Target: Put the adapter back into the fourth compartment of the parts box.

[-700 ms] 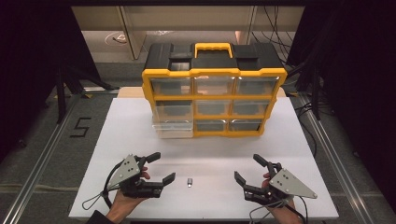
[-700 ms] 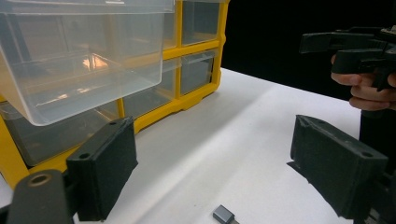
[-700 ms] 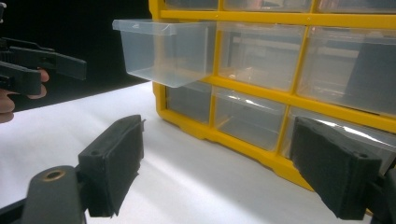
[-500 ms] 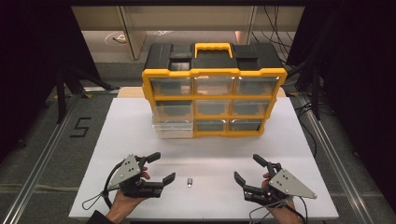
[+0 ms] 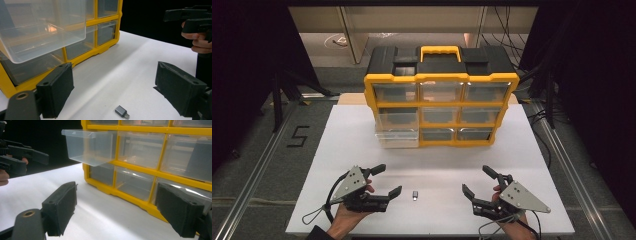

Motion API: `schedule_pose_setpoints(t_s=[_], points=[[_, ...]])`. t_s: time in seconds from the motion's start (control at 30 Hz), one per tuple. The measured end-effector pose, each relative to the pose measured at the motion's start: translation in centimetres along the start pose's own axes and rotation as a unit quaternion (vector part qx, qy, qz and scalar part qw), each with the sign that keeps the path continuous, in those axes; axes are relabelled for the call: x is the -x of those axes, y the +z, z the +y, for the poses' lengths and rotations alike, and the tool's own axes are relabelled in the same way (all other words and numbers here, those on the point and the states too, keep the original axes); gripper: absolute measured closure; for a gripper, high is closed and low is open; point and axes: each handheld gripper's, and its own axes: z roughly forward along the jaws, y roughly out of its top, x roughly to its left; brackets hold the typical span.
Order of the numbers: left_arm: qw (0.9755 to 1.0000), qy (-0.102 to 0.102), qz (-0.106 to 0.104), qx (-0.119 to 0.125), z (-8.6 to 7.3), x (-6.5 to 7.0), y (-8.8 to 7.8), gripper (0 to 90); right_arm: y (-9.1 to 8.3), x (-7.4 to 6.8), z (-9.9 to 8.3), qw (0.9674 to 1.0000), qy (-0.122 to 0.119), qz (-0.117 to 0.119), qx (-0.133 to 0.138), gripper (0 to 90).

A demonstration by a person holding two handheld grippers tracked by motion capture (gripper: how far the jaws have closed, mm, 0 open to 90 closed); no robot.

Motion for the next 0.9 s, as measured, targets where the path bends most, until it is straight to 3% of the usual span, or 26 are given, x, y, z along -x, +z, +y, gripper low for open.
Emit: schedule_pose_setpoints(t_s=[0.2, 0.4, 0.47, 0.5, 0.7, 0.9], points=[[1.0, -0.001, -0.002, -0.004, 0.1, 0.0, 0.2, 14.9, 0.0, 0.0, 0.0, 1.0, 0.0, 0.001, -0.003, 18.7], [0.9993, 0.011, 0.0, -0.035, 0.1, 0.3, 0.9, 15.2, 0.1, -0.1, -0.1, 1.0, 0.001, 0.002, -0.002, 18.7], [0.9991, -0.008, -0.003, -0.042, 0.1, 0.3, 1.1, 15.4, 0.1, -0.1, -0.1, 1.0, 0.0, 0.002, -0.004, 18.7], [0.9988, -0.017, -0.008, -0.045, 0.2, 0.3, 1.3, 15.4, 0.1, -0.1, -0.1, 1.0, -0.002, 0.002, -0.006, 18.7], [0.9963, -0.021, -0.013, -0.082, 0.3, 0.7, 2.2, 15.5, 0.2, -0.1, -0.2, 1.0, 0.001, 0.003, -0.007, 18.7], [0.9931, -0.008, -0.007, -0.116, 0.2, 1.2, 2.8, 15.6, 0.2, -0.1, -0.2, 1.0, 0.001, 0.004, -0.007, 18.8]])
